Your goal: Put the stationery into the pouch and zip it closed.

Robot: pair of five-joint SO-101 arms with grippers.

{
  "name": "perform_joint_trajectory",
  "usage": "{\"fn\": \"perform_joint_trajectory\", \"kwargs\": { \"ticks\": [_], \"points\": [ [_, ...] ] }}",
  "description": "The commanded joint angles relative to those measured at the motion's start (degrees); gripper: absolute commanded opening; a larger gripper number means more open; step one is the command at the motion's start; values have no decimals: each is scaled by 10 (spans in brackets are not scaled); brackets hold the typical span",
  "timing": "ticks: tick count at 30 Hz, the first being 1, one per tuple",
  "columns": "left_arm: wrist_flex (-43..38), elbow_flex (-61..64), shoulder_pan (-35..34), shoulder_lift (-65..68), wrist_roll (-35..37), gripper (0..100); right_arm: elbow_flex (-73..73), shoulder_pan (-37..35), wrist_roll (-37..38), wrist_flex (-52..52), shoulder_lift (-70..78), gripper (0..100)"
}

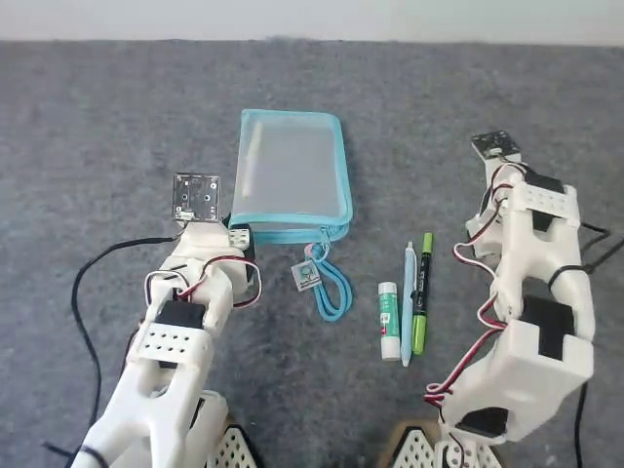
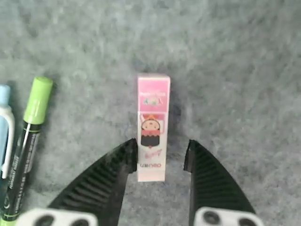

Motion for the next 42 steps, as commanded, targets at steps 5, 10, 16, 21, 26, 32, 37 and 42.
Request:
{"fn": "perform_joint_trajectory", "kwargs": {
  "ticks": [5,10,16,21,26,32,37,42],
  "points": [
    [-15,-6,0,-4,-1,11,22,-9,-7,20,-60,173],
    [-15,-6,-3,-6,-1,11,38,-27,-8,17,-65,173],
    [-15,-6,-4,-6,-1,11,40,-31,-7,13,-61,173],
    [-14,-5,-4,-3,-1,11,39,-31,-7,7,-65,173],
    [-14,-5,-4,-3,0,11,40,-36,-4,13,-61,173],
    [-14,-4,-4,-3,0,11,40,-24,-2,6,-60,169],
    [-14,0,-3,-4,0,11,40,-20,-4,-22,-50,169],
    [-14,0,-3,-4,0,11,36,-18,-5,-49,-7,165]
  ]
}}
